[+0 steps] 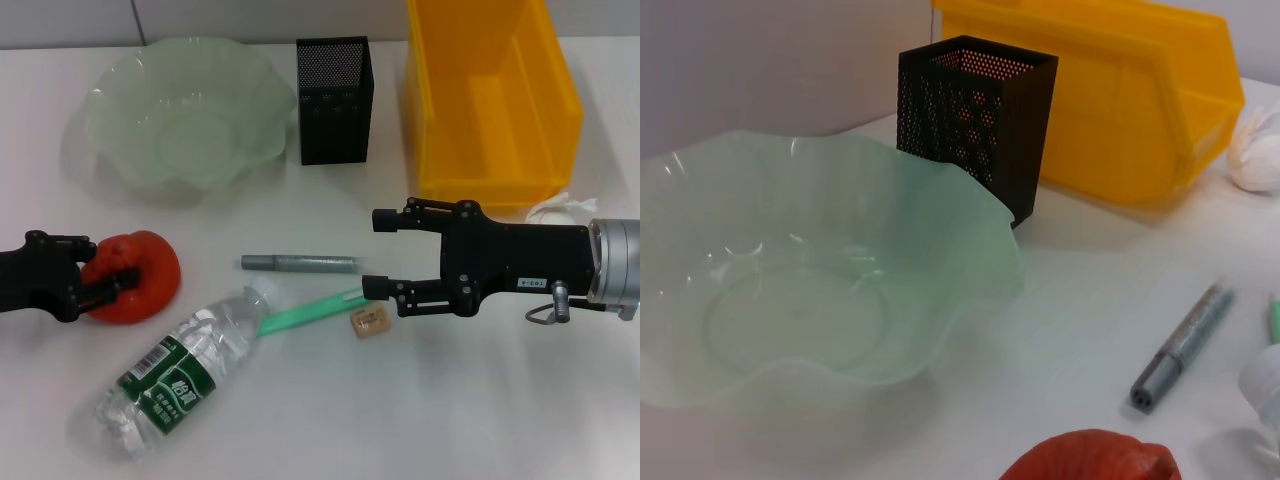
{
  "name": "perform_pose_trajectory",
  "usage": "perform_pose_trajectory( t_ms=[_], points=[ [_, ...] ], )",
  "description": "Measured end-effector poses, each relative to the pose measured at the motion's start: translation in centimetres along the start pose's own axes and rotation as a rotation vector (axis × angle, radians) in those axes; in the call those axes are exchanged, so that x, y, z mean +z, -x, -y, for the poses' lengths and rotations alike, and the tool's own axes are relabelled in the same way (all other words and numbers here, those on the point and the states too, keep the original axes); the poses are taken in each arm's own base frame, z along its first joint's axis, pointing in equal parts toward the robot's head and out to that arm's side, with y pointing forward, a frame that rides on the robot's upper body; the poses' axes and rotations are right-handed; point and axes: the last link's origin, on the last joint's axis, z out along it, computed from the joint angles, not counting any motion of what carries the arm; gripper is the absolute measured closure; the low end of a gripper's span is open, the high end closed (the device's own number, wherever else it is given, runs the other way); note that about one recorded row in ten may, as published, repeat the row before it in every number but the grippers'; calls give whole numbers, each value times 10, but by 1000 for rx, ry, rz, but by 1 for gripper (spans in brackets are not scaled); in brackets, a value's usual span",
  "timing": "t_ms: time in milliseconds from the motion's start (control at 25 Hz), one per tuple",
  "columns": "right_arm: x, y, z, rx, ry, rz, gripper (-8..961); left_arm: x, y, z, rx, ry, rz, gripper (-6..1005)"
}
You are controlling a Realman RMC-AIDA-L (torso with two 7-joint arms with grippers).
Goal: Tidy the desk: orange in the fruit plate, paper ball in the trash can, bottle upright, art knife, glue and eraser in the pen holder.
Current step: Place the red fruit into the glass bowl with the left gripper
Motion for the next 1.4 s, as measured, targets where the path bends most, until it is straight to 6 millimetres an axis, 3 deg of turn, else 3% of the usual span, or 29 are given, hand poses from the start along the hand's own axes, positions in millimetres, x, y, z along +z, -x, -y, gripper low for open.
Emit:
perform_pose_trajectory(
  t_ms=[40,320,480,640,720,960,1000,1160,1400],
  points=[
    [0,0,0,0,0,0,141,0,0,0,-1,1,-1,364],
    [0,0,0,1,-2,1,141,-6,-11,-2,-1,27,-61,635],
    [0,-1,0,3,-4,2,142,-21,-38,-4,-10,43,-272,742],
    [0,-1,-1,3,-3,2,142,-21,-52,-3,-14,20,-396,807],
    [1,-1,0,3,-4,3,142,-9,-63,-1,-33,-29,-466,825],
    [1,-1,1,6,-14,3,142,15,-71,9,-66,-145,-508,859],
    [2,-1,1,7,-15,4,142,30,-75,15,-115,-185,-536,863],
    [2,-2,1,10,-16,5,142,41,-78,22,-167,-230,-543,878],
    [2,-2,1,14,-21,11,142,74,-86,26,-199,-279,-508,920]
  ],
)
